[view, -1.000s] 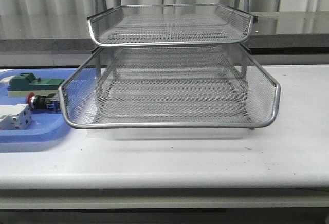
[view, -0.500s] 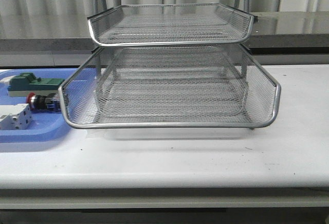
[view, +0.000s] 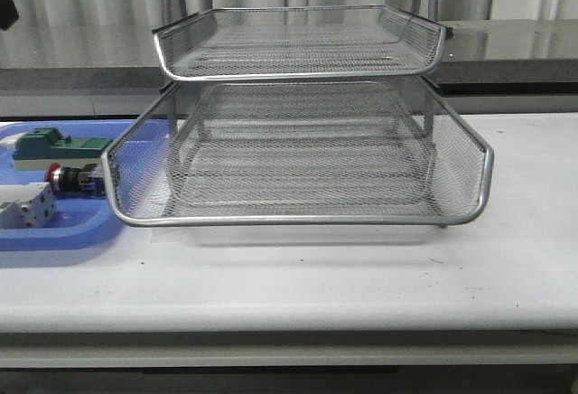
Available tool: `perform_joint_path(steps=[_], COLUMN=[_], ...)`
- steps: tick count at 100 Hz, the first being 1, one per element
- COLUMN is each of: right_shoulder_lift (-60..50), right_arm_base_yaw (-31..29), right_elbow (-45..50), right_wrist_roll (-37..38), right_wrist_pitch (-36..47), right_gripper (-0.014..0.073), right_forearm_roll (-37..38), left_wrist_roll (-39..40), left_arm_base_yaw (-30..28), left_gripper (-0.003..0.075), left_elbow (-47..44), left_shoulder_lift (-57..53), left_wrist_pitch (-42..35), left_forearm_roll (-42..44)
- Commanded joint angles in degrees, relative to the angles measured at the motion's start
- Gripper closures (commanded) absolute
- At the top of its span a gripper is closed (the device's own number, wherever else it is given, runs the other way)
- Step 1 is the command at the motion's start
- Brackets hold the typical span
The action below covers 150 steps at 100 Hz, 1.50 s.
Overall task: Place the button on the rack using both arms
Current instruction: 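Lower the left gripper onto the red-capped push button in the tray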
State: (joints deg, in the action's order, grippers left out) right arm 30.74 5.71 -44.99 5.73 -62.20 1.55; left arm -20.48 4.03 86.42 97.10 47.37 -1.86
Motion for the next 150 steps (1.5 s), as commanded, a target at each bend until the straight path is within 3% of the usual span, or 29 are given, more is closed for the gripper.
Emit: perform_joint_path(steps=[1, 18, 25, 32, 49, 59, 108, 150], right_shoulder_lift=[0.2, 0.2, 0.2, 0.2, 0.2, 0.2, 0.2, 0.2], right_arm_base_yaw=[-0.1, -0.1, -0.1, -0.1, -0.1, -0.1, -0.1, -0.1], right_elbow=[-2.0, -2.0, -2.0, -2.0, -2.0, -2.0, -2.0, -2.0], right_wrist_roll=[0.2, 0.2, 0.2, 0.2, 0.2, 0.2, 0.2, 0.2], right_wrist_pitch=[2.8, 2.8, 2.8, 2.8, 2.8, 2.8, 2.8, 2.8], right_gripper=[0.0664, 0.0664, 0.0664, 0.0664, 0.0664, 0.0664, 0.0664, 0.0664], right_forearm_roll=[0.7, 0.7, 0.7, 0.7, 0.7, 0.7, 0.7, 0.7], left_wrist_roll=[-3.4, -10.2, -13.2, -14.8, -17.2, -17.2, -17.5, -39.6], left_arm_base_yaw=[-0.2, -0.2, -0.2, -0.2, -0.2, -0.2, -0.2, 0.2], left_gripper=[0.074, 0.0734, 0.0691, 0.0601, 0.0276, 0.0185, 0.0185, 0.0185], left_elbow=[5.8, 10.0, 10.5, 10.5, 10.3, 10.3, 10.3, 10.3], left_shoulder_lift=[2.0, 7.6, 8.6, 9.0, 9.1, 9.1, 9.5, 15.1], left_wrist_pitch=[-0.3, 4.3, 5.1, 5.6, 6.3, 5.9, 4.7, 2.6], left_forearm_roll=[-0.5, -0.7, -0.8, -0.8, -0.8, -0.8, -3.1, -5.2])
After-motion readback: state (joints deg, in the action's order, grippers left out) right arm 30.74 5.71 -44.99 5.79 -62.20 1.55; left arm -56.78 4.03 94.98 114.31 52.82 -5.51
